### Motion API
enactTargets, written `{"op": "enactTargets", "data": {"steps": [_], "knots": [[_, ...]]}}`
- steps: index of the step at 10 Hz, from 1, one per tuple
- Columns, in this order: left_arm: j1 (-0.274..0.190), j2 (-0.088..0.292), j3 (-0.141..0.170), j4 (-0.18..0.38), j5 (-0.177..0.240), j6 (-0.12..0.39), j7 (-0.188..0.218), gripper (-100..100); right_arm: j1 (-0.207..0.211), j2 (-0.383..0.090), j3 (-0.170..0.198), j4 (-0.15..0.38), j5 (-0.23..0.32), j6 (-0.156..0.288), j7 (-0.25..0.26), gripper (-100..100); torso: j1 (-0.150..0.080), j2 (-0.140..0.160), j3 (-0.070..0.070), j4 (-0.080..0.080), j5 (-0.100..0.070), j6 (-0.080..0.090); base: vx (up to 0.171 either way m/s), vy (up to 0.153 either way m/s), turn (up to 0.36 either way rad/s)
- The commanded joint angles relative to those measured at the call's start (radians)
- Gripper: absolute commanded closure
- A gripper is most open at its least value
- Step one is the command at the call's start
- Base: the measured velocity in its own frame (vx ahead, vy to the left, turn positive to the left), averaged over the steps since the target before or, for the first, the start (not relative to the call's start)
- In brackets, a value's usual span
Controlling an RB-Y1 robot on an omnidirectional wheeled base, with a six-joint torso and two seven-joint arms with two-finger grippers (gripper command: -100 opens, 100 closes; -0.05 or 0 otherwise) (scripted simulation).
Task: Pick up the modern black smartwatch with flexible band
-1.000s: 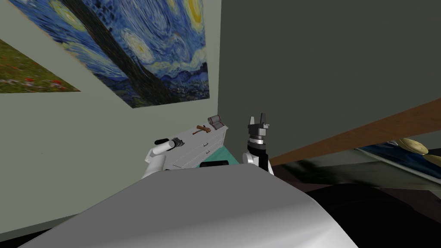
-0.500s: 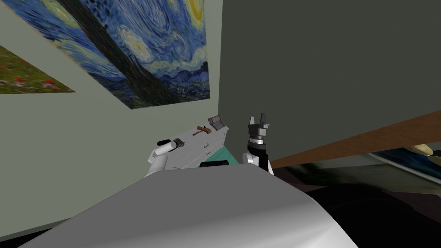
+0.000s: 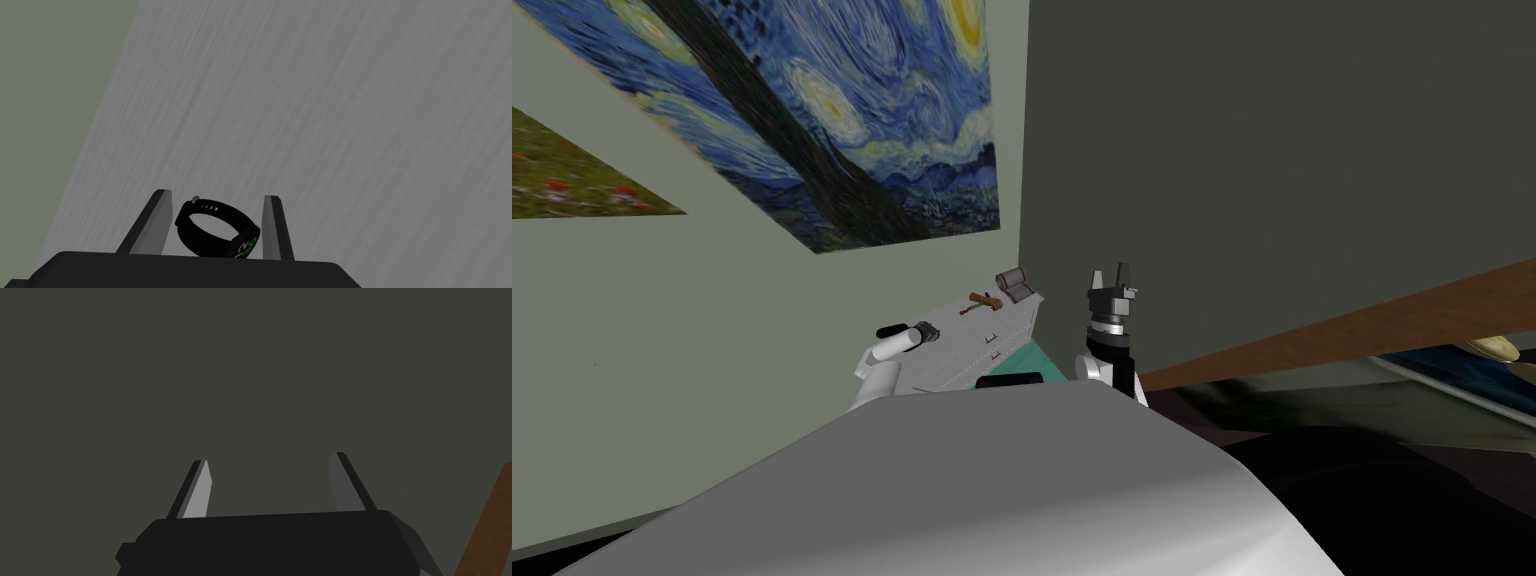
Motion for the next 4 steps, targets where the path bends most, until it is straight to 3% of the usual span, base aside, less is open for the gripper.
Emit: {"op": "enactTargets", "data": {"steps": [1,3,4], "knots": [[0.001,0.009,0.006,-0.029,0.001,0.034,0.007,100,0.000,0.000,0.000,0.000,0.000,0.000,0.000,0,0.000,0.000,0.000,0.000,0.000,0.000,-0.049,-0.023,-0.014],[0.002,0.007,0.005,-0.029,-0.001,0.029,0.006,100,0.000,0.000,0.000,0.000,0.000,0.000,0.000,0,-0.002,0.005,0.002,0.001,0.000,0.000,-0.053,-0.029,-0.001],[0.003,0.007,0.005,-0.031,-0.001,0.032,0.007,0,0.000,0.000,0.000,0.000,0.000,0.000,0.000,0,-0.001,0.003,0.002,0.001,0.000,0.000,-0.006,-0.004,0.001]]}}
